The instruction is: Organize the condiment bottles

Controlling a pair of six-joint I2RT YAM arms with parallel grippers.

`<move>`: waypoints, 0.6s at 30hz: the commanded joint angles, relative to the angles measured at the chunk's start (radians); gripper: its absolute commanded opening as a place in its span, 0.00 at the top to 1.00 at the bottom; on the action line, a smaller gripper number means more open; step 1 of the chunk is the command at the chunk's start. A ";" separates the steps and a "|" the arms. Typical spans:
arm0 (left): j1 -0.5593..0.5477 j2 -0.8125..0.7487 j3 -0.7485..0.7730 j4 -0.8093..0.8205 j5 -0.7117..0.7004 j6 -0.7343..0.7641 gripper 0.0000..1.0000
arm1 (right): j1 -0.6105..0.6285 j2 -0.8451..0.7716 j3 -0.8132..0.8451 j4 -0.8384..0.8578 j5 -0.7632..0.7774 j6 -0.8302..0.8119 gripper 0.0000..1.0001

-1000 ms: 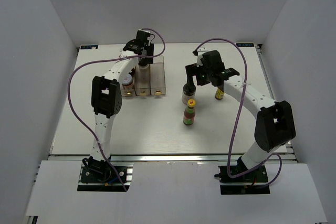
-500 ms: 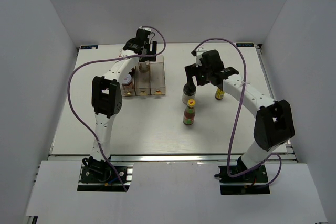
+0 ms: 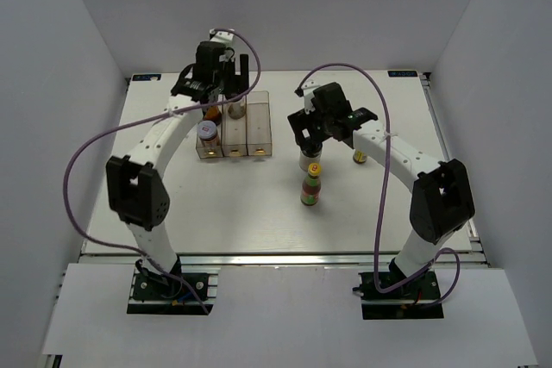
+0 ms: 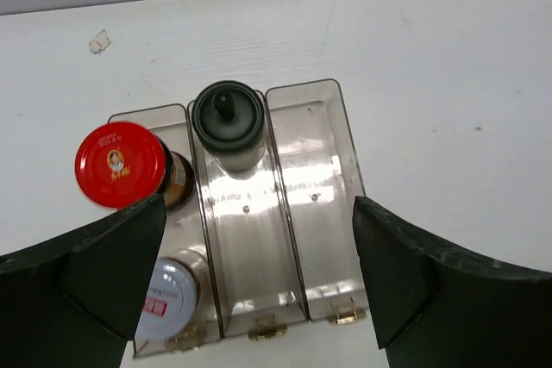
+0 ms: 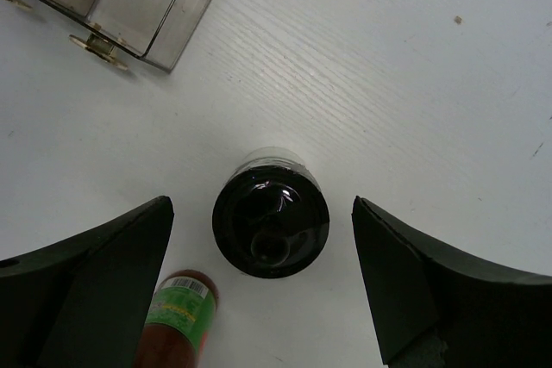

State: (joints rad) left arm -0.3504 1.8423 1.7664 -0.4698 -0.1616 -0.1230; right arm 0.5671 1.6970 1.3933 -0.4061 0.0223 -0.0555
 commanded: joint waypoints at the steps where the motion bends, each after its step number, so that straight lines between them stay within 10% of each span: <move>1: -0.019 -0.147 -0.151 0.072 0.011 -0.039 0.02 | 0.004 0.007 0.019 -0.022 -0.002 0.019 0.11; 15: -0.019 -0.583 -0.736 0.050 -0.188 -0.267 0.02 | 0.014 0.081 0.010 -0.092 0.079 0.086 0.12; 18: -0.019 -0.575 -0.743 0.033 -0.202 -0.288 0.02 | 0.014 0.078 0.006 -0.068 0.071 0.092 0.28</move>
State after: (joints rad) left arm -0.3695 1.2884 1.0321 -0.4110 -0.3119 -0.3679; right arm 0.5766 1.7885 1.3926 -0.4892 0.0795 0.0143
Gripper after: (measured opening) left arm 0.982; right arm 0.746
